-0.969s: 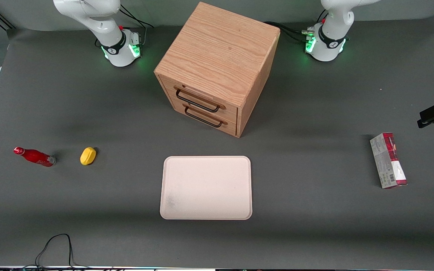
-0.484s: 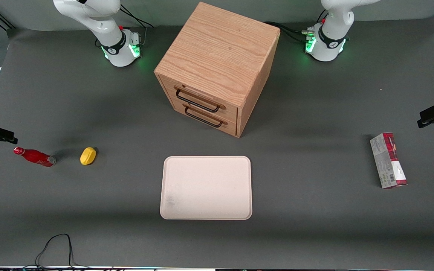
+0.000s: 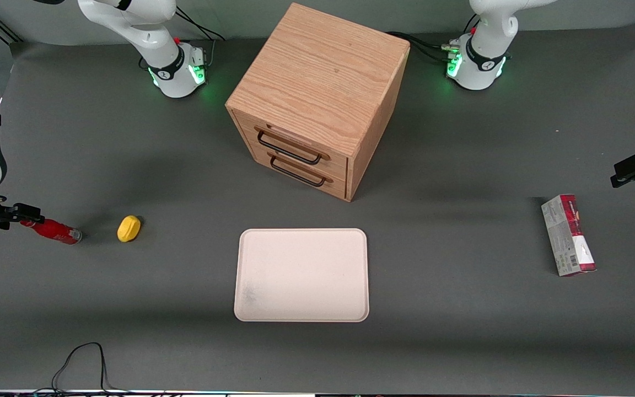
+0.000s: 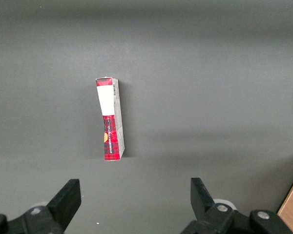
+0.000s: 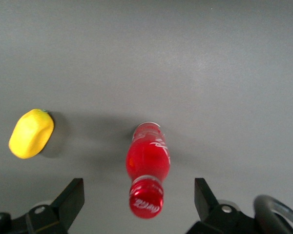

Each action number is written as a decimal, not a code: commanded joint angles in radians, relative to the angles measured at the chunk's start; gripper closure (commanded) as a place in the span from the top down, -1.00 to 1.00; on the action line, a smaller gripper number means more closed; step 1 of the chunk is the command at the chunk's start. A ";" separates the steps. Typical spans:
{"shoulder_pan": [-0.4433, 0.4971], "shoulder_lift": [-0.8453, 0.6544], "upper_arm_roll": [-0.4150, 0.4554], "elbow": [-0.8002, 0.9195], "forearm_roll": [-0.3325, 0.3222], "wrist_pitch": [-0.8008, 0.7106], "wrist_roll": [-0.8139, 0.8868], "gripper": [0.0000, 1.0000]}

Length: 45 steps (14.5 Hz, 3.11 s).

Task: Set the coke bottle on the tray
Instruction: 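Lower the open right gripper over the red Coca-Cola bottle, then close the right gripper on the bottle neck and lift it, then carry the held bottle over the white tray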

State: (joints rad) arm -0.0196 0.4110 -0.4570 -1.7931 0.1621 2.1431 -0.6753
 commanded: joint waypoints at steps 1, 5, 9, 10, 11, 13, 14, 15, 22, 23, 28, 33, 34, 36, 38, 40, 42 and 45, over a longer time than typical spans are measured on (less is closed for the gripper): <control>-0.006 0.020 -0.011 -0.009 0.031 0.037 -0.055 1.00; -0.011 0.022 -0.011 -0.026 0.031 0.040 -0.055 1.00; -0.008 0.020 -0.009 -0.034 0.031 0.037 -0.055 0.48; -0.008 0.019 -0.009 -0.032 0.031 0.035 -0.055 0.16; -0.007 0.017 -0.008 -0.031 0.031 0.034 -0.055 -0.04; -0.002 0.014 -0.008 -0.029 0.031 0.032 -0.055 -0.38; 0.000 0.014 -0.008 -0.026 0.031 0.032 -0.055 -0.54; 0.000 0.014 -0.008 -0.026 0.030 0.032 -0.055 -0.72; 0.001 -0.023 -0.006 0.173 0.022 -0.232 -0.055 -1.00; -0.002 -0.030 -0.009 0.232 0.017 -0.297 -0.055 -1.00; -0.010 -0.064 -0.038 0.532 -0.024 -0.622 -0.055 -1.00; 0.000 -0.066 -0.029 0.741 -0.041 -0.798 -0.053 -1.00; 0.004 -0.064 -0.014 0.753 -0.039 -0.799 -0.046 -1.00; 0.059 -0.057 0.035 0.797 -0.042 -0.799 -0.005 -1.00; 0.148 -0.048 0.075 0.810 -0.044 -0.796 0.127 -1.00; 0.237 -0.015 0.096 0.857 -0.046 -0.793 0.263 -1.00; 0.315 0.031 0.115 0.911 -0.046 -0.789 0.386 -1.00; 0.417 0.081 0.158 0.959 -0.046 -0.778 0.613 -1.00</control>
State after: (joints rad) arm 0.3590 0.4384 -0.3145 -0.9215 0.1272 1.3731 -0.1906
